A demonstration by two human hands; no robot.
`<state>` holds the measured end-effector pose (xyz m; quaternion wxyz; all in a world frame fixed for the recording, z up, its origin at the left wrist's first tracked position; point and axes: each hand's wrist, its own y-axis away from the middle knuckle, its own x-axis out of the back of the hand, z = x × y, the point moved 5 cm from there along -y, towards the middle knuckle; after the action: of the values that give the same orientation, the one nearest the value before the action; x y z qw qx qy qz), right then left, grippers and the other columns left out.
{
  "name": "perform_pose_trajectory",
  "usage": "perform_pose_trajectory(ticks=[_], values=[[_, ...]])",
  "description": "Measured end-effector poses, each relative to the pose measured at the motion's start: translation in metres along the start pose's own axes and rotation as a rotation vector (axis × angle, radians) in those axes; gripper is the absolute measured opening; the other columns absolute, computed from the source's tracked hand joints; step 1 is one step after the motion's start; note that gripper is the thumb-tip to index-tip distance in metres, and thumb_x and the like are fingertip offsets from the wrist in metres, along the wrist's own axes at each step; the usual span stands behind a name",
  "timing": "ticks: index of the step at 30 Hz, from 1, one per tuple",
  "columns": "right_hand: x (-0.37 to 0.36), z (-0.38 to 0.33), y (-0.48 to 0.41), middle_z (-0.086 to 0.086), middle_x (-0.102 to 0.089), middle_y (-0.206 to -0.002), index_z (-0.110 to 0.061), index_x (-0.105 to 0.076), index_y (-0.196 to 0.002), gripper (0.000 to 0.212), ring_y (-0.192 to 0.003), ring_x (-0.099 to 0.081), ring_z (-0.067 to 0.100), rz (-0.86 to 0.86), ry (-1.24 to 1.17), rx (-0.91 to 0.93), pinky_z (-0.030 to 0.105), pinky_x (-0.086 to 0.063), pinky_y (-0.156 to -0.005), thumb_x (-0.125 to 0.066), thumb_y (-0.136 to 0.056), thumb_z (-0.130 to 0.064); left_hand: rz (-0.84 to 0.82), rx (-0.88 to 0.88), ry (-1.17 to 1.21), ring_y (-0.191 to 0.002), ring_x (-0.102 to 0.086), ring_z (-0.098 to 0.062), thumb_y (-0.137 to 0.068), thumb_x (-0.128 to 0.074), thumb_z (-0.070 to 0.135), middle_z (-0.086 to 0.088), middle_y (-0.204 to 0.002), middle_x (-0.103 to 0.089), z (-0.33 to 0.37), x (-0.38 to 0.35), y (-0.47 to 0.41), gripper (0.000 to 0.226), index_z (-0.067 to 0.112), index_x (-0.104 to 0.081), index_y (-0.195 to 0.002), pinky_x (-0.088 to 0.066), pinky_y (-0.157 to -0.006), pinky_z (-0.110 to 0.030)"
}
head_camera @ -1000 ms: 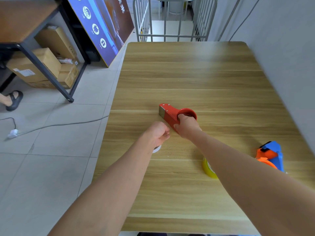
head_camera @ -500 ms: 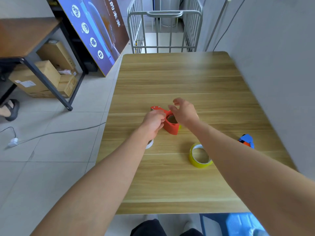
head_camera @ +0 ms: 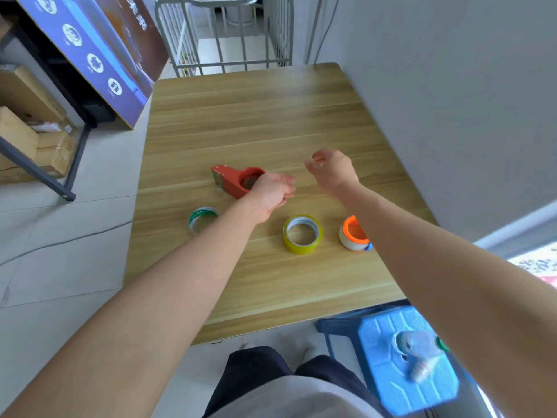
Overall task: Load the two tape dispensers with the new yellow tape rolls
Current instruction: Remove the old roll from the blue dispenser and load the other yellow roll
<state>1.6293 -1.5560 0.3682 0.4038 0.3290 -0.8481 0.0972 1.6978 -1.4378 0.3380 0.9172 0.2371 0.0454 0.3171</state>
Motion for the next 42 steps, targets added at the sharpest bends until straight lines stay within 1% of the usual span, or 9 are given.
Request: perform_pose_trajectory(ticks=[2, 10, 16, 22, 25, 30, 35, 38, 42], values=[[0.006, 0.020, 0.005, 0.013, -0.062, -0.125, -0.007, -0.059, -0.120, 0.037, -0.118, -0.055, 0.028, -0.001, 0.005, -0.041, 0.032, -0.042, -0.095, -0.054, -0.091, -0.030, -0.026, 0.022, -0.062, -0.080, -0.053, -0.015, -0.089, -0.048, -0.001, -0.003, -0.082, -0.055, -0.010, -0.016, -0.002, 0.025, 0.009, -0.056, -0.111, -0.040, -0.081, -0.027], [0.018, 0.104, 0.026, 0.021, -0.068, -0.109, -0.001, -0.068, -0.105, 0.026, -0.105, -0.061, 0.034, -0.064, 0.061, -0.230, 0.034, -0.048, -0.086, -0.053, -0.088, -0.014, -0.121, 0.103, -0.170, -0.068, -0.051, -0.009, -0.089, -0.047, -0.002, 0.000, -0.074, -0.053, -0.041, -0.078, -0.018, 0.027, 0.019, -0.052, -0.072, -0.039, -0.067, -0.020], [0.012, 0.153, 0.033, 0.018, -0.063, -0.118, -0.003, -0.059, -0.116, 0.030, -0.110, -0.058, 0.034, -0.089, 0.103, -0.359, 0.035, -0.047, -0.087, -0.050, -0.092, -0.018, -0.127, 0.047, -0.259, -0.074, -0.054, -0.015, -0.088, -0.046, -0.005, -0.009, -0.088, -0.059, -0.052, -0.117, -0.029, 0.026, -0.003, -0.059, -0.110, -0.041, -0.065, -0.021], [0.008, 0.190, 0.037, 0.016, -0.061, -0.121, -0.005, -0.050, -0.124, 0.038, -0.110, -0.058, 0.032, -0.107, 0.012, -0.448, 0.036, -0.046, -0.082, -0.054, -0.089, -0.019, -0.254, -0.094, -0.546, -0.111, -0.055, -0.024, -0.090, -0.042, -0.005, -0.019, -0.121, -0.060, -0.066, -0.156, -0.039, 0.030, -0.004, -0.058, -0.115, -0.038, -0.104, -0.031], [0.005, 0.203, 0.037, 0.017, -0.057, -0.126, -0.004, -0.041, -0.131, 0.050, -0.113, -0.055, 0.033, -0.140, -0.019, -0.464, 0.034, -0.042, -0.078, -0.058, -0.087, -0.021, -0.358, -0.127, -0.788, -0.122, -0.050, -0.026, -0.090, -0.040, -0.001, -0.014, -0.132, -0.055, -0.082, -0.168, -0.043, 0.036, 0.005, -0.056, -0.122, -0.033, -0.103, -0.028], [-0.006, 0.217, 0.036, 0.018, -0.060, -0.117, -0.001, -0.047, -0.126, 0.044, -0.105, -0.058, 0.032, -0.246, -0.059, -0.499, 0.030, -0.040, -0.073, -0.058, -0.087, -0.018, -0.376, -0.193, -1.030, -0.112, -0.052, -0.033, -0.087, -0.052, 0.011, -0.014, -0.119, -0.061, -0.093, -0.178, -0.050, 0.027, 0.016, -0.061, -0.113, -0.043, -0.095, -0.037], [-0.007, 0.217, 0.031, 0.014, -0.056, -0.096, 0.002, -0.055, -0.115, 0.031, -0.082, -0.051, 0.024, -0.306, -0.026, -0.510, 0.027, -0.039, -0.069, -0.054, -0.086, -0.009, -0.338, -0.235, -1.285, -0.121, -0.037, -0.040, -0.088, -0.049, 0.013, -0.014, -0.112, -0.061, -0.095, -0.184, -0.052, 0.019, 0.018, -0.063, -0.099, -0.035, -0.097, -0.037], [-0.004, 0.218, 0.031, 0.013, -0.055, -0.095, -0.004, -0.053, -0.106, 0.024, -0.080, -0.050, 0.024, -0.281, -0.188, -0.552, 0.030, -0.040, -0.064, -0.058, -0.083, -0.010, -0.259, -0.247, -1.136, -0.120, -0.040, -0.036, -0.087, -0.050, 0.011, -0.019, -0.111, -0.059, -0.089, -0.184, -0.048, 0.018, 0.013, -0.066, -0.095, -0.035, -0.095, -0.033], [0.008, 0.208, 0.030, 0.008, -0.055, -0.095, -0.015, -0.051, -0.091, 0.018, -0.085, -0.052, 0.023, -0.268, -0.620, -0.647, 0.038, -0.043, -0.079, -0.063, -0.084, -0.027, -0.194, -0.308, -0.888, -0.077, -0.048, -0.025, -0.079, -0.060, 0.006, -0.014, -0.072, -0.053, -0.063, -0.173, -0.047, 0.014, 0.012, -0.057, -0.066, -0.025, -0.061, -0.030]])
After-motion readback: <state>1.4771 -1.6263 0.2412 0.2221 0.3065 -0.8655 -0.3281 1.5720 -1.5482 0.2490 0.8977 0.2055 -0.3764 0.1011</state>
